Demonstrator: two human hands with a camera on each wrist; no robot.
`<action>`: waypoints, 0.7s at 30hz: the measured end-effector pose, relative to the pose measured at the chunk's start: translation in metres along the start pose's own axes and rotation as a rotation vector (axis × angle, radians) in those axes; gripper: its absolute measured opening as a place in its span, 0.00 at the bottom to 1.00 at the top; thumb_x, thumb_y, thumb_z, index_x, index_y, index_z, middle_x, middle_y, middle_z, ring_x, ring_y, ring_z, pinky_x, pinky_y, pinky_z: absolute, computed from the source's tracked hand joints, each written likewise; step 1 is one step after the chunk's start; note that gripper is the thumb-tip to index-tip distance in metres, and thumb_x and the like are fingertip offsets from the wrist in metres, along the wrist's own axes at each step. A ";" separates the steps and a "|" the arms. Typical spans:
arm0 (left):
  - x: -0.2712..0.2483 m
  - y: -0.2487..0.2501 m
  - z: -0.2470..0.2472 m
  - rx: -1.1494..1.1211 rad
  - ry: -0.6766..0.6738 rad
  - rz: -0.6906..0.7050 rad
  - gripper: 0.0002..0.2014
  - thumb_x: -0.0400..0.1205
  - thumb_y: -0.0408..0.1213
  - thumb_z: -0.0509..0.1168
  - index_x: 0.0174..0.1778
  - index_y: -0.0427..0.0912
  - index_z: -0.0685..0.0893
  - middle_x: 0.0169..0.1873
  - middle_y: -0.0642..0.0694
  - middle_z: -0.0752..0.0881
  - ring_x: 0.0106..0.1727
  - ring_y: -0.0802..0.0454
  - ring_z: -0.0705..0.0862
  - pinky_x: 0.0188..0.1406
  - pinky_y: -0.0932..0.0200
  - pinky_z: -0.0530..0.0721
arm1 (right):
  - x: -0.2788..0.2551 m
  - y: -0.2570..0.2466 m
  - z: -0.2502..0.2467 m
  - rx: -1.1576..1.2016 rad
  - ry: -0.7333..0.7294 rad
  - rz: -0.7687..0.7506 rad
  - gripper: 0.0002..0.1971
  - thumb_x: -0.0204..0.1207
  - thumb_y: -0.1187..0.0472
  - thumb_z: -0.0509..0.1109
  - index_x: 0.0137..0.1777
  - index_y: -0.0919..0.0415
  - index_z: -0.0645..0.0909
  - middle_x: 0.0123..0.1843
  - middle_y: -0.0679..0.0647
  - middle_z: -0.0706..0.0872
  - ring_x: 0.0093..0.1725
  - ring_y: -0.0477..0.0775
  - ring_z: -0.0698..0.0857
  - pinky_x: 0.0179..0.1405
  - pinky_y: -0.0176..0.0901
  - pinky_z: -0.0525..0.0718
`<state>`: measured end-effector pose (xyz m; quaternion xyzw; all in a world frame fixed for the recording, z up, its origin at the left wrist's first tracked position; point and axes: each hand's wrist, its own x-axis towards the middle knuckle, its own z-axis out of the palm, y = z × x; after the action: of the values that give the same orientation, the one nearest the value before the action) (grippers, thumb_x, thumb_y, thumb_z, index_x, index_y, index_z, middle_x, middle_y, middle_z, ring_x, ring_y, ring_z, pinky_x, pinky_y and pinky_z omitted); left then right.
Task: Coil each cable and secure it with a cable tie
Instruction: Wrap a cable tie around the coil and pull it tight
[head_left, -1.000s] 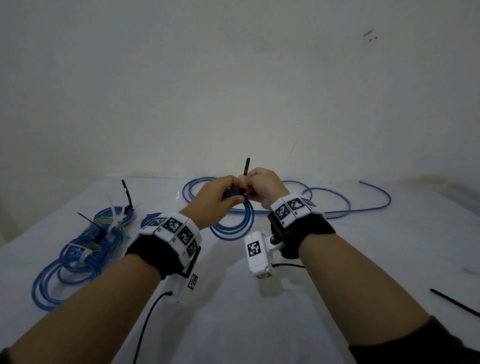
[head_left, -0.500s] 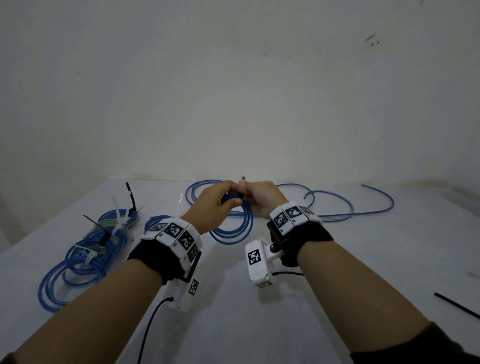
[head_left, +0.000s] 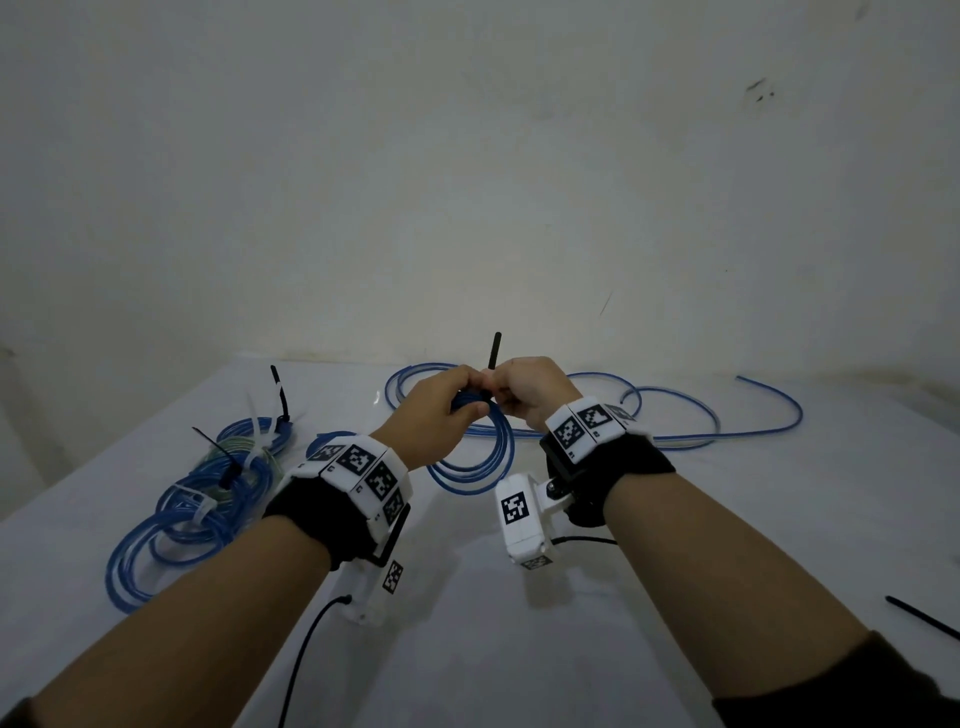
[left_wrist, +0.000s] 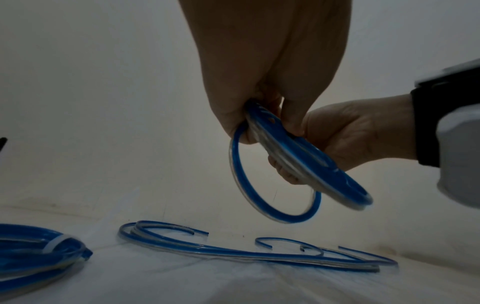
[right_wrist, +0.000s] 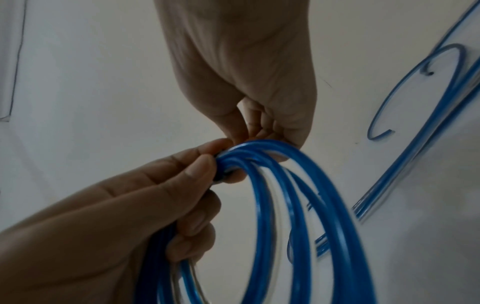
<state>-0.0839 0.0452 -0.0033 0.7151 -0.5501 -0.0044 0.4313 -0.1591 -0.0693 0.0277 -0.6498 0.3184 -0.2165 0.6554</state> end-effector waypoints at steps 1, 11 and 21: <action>0.000 0.000 0.000 -0.005 0.004 -0.002 0.10 0.82 0.30 0.63 0.59 0.41 0.81 0.51 0.49 0.84 0.51 0.56 0.81 0.47 0.77 0.76 | 0.001 0.000 0.000 0.009 0.007 -0.001 0.08 0.72 0.76 0.67 0.33 0.69 0.79 0.31 0.59 0.76 0.25 0.50 0.69 0.27 0.39 0.69; -0.007 -0.007 -0.022 -0.130 0.248 -0.091 0.09 0.79 0.28 0.67 0.54 0.41 0.83 0.44 0.51 0.85 0.44 0.66 0.81 0.41 0.82 0.75 | -0.010 0.010 0.015 -0.079 -0.014 -0.300 0.04 0.79 0.63 0.65 0.45 0.62 0.80 0.41 0.54 0.83 0.36 0.48 0.79 0.37 0.36 0.78; -0.028 -0.025 -0.052 -0.071 0.395 -0.192 0.10 0.77 0.29 0.70 0.54 0.38 0.82 0.44 0.49 0.85 0.42 0.61 0.82 0.39 0.82 0.76 | -0.016 0.017 0.058 -0.143 -0.154 -0.372 0.08 0.80 0.61 0.65 0.48 0.65 0.83 0.46 0.59 0.86 0.43 0.52 0.82 0.43 0.39 0.81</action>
<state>-0.0500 0.0995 0.0007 0.7354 -0.3839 0.0752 0.5533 -0.1323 -0.0155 0.0099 -0.7569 0.1567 -0.2602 0.5787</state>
